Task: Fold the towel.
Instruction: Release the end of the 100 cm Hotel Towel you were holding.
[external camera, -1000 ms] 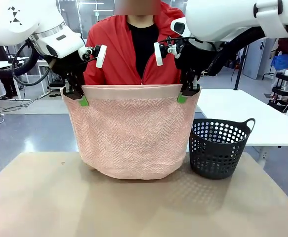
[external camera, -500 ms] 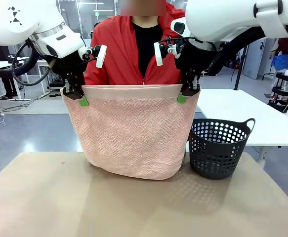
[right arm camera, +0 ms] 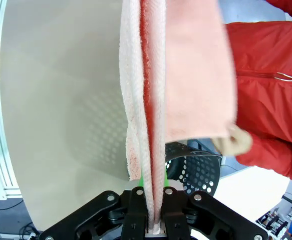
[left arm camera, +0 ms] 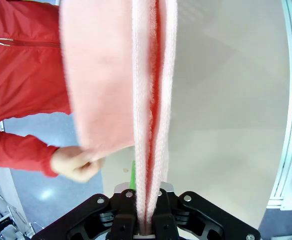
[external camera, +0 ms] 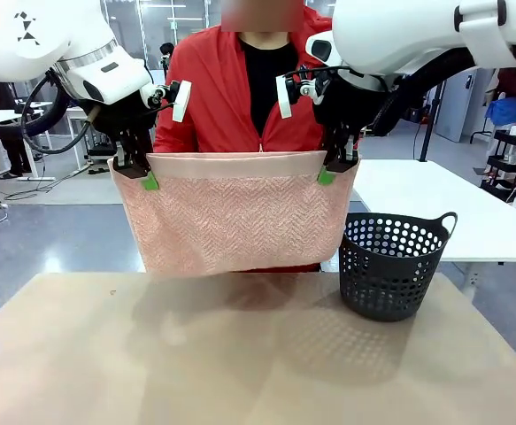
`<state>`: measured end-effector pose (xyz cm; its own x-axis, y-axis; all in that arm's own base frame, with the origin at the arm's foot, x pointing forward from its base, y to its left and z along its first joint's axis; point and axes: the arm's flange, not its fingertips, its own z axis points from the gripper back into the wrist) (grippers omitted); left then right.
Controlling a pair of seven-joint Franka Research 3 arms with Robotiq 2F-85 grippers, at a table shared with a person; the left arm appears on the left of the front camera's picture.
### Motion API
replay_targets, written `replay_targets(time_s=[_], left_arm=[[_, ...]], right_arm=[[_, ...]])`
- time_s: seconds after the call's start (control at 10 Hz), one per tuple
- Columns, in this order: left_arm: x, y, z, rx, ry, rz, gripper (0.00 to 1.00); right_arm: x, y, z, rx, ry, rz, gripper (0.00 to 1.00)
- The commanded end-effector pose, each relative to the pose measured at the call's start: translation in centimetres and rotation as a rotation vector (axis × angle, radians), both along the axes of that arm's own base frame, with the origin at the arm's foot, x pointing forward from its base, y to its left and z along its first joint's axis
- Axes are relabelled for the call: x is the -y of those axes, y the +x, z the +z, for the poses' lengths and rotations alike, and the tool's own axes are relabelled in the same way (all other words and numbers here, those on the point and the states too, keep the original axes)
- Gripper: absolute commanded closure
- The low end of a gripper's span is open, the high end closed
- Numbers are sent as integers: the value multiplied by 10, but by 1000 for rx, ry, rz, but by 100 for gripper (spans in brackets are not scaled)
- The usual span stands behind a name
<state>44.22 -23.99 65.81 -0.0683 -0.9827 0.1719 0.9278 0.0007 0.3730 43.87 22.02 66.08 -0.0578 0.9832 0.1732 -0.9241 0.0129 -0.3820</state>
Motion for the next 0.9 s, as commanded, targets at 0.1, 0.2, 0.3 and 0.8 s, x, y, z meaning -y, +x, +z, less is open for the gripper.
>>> replay_targets(time_s=[0.1,0.2,0.3,0.8], left_arm=[[-1,1,3,3,-3,1,100],[-1,1,3,3,-3,1,100],[-1,1,3,3,-3,1,100],[-1,1,3,3,-3,1,100]], right_arm=[[2,0,2,6,-1,4,100],[2,0,2,6,-1,4,100],[2,0,2,6,-1,4,100],[2,0,2,6,-1,4,100]])
